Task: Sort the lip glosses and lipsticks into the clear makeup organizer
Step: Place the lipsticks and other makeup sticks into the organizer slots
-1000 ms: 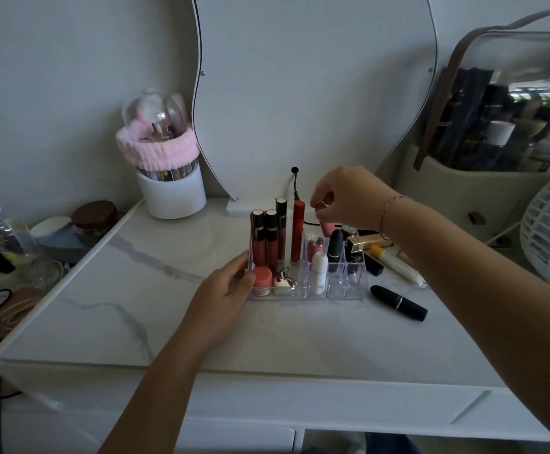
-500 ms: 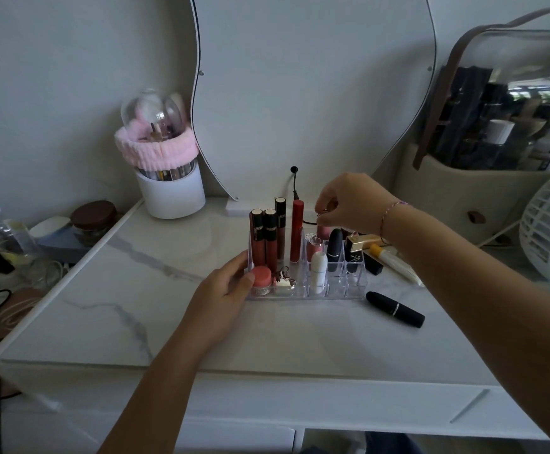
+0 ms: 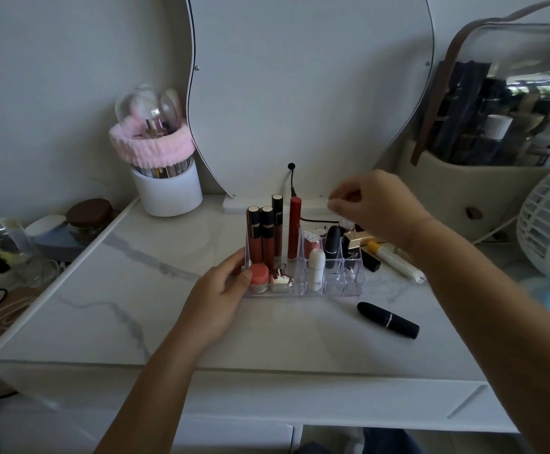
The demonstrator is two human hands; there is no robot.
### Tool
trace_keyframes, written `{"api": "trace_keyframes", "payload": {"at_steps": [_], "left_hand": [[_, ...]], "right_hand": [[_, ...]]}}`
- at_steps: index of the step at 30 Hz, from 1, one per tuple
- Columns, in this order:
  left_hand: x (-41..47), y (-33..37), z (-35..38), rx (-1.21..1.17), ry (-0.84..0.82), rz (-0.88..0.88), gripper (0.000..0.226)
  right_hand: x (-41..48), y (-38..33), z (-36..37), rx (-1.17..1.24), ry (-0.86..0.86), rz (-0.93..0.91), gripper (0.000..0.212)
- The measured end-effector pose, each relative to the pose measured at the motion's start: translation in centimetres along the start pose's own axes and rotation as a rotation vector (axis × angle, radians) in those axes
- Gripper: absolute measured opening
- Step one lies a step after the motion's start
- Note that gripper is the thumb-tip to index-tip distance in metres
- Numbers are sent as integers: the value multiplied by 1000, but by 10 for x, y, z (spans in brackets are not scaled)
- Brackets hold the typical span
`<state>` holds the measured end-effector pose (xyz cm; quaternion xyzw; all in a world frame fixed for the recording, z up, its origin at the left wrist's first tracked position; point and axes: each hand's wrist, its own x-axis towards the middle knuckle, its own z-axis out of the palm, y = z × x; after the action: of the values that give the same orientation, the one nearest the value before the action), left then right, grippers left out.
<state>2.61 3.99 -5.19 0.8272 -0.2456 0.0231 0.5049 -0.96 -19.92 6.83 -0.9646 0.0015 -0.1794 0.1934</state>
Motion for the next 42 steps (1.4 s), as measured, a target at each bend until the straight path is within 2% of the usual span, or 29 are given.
{"api": "trace_keyframes", "payload": {"at_steps": [2, 3, 8, 16, 18, 21, 24, 26, 34, 38, 42], "left_hand": [[1, -4, 0, -6, 2, 0, 48], [1, -6, 1, -9, 1, -4, 47], [1, -5, 2, 4, 32, -2, 46], [0, -2, 3, 15, 34, -5, 46], [0, -4, 3, 7, 31, -12, 47], [1, -5, 3, 14, 28, -8, 56], [1, -5, 3, -2, 28, -25, 50], [1, -5, 3, 2, 25, -34, 46], [0, -1, 1, 25, 29, -1, 59], [0, -2, 2, 17, 27, 5, 56], [-1, -2, 2, 3, 24, -14, 47]], "right_hand": [[-43, 3, -8, 38, 125, -21, 23], [-67, 3, -8, 33, 119, -13, 26], [-131, 20, 24, -113, -195, 154, 37], [-124, 33, 38, -152, -203, 204, 31], [-121, 33, 37, -73, -148, 176, 25], [-113, 29, 30, 211, 2, 162, 19], [-97, 21, 31, 428, 141, 197, 19], [-87, 16, 36, 487, 197, 221, 21], [-75, 10, 69, 293, 231, 191, 29], [-77, 10, 78, 213, 270, 150, 26], [-80, 12, 78, 252, 274, 163, 29]]}}
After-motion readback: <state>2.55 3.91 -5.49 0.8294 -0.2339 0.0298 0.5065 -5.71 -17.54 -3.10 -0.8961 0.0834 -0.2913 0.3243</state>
